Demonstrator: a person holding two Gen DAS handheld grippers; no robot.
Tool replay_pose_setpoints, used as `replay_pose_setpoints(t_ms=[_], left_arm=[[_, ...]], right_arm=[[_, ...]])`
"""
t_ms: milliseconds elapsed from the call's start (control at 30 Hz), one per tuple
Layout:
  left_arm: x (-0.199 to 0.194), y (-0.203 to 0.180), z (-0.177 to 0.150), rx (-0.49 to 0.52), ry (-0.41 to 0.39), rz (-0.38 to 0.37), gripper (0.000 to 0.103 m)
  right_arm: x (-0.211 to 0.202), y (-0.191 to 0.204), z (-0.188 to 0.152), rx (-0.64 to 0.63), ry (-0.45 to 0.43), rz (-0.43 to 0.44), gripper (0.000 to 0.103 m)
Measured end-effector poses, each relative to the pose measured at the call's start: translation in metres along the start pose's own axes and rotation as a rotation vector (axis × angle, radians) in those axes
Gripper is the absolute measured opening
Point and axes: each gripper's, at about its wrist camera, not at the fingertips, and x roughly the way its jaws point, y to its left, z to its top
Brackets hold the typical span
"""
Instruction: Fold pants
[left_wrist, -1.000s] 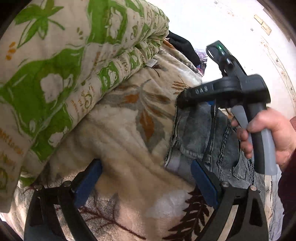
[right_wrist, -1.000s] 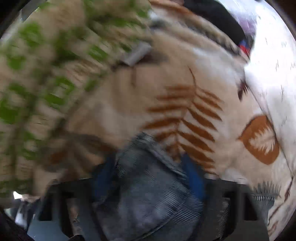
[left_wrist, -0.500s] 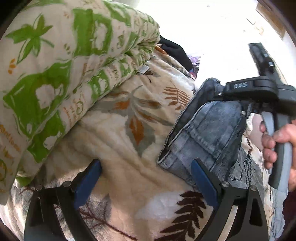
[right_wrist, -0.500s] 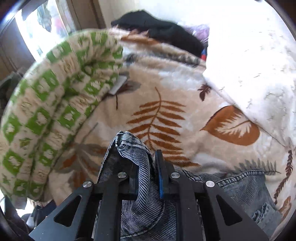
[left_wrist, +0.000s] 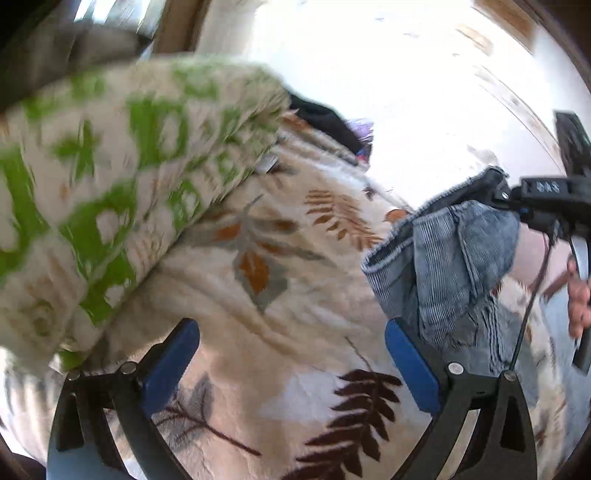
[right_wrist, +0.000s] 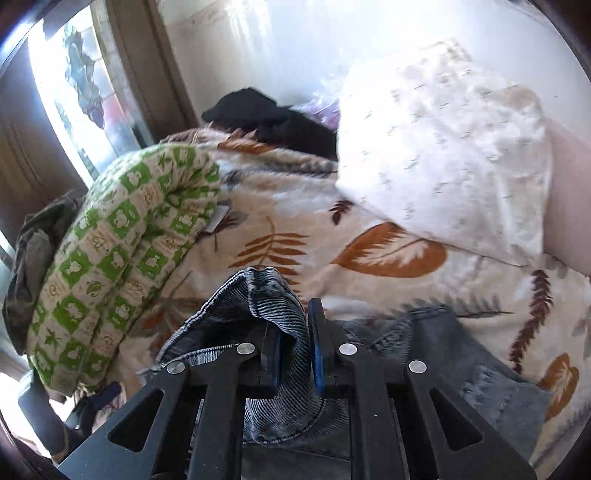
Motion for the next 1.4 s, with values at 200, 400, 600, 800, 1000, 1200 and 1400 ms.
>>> replay_pose_setpoints(t_ms=[200, 400, 600, 800, 1000, 1200, 1400], left_arm=[[-0.023, -0.05, 0.01, 0.126, -0.073, -0.141, 0.102], [-0.003, -0.104, 0.02, 0.25, -0.017, -0.344, 0.102], [0.022, -0.185, 0.012, 0.355, 0.147, -0.66, 0.102], [0.062, -0.261, -0.014, 0.416, 0.296, -0.737, 0.102], [0.046, -0.242, -0.008, 0.372, 0.256, -0.75, 0.102], [0.017, -0.194, -0.022, 0.451, 0.161, -0.595, 0.102], [0.038, -0.169, -0.014, 0.399, 0.124, -0.473, 0.102]], right_arm=[[-0.03, -0.029, -0.011, 0.022, -0.039, -0.022, 0.012], [-0.065, -0.073, -0.03, 0.069, -0.082, -0.069, 0.012], [-0.103, -0.143, -0.055, 0.168, -0.127, -0.122, 0.012], [-0.126, -0.244, -0.085, 0.351, -0.147, -0.132, 0.012], [-0.103, -0.281, -0.141, 0.536, 0.0, 0.138, 0.044], [-0.095, -0.273, -0.16, 0.686, -0.098, 0.327, 0.073], [-0.054, -0.249, -0.171, 0.746, -0.007, 0.355, 0.078]])
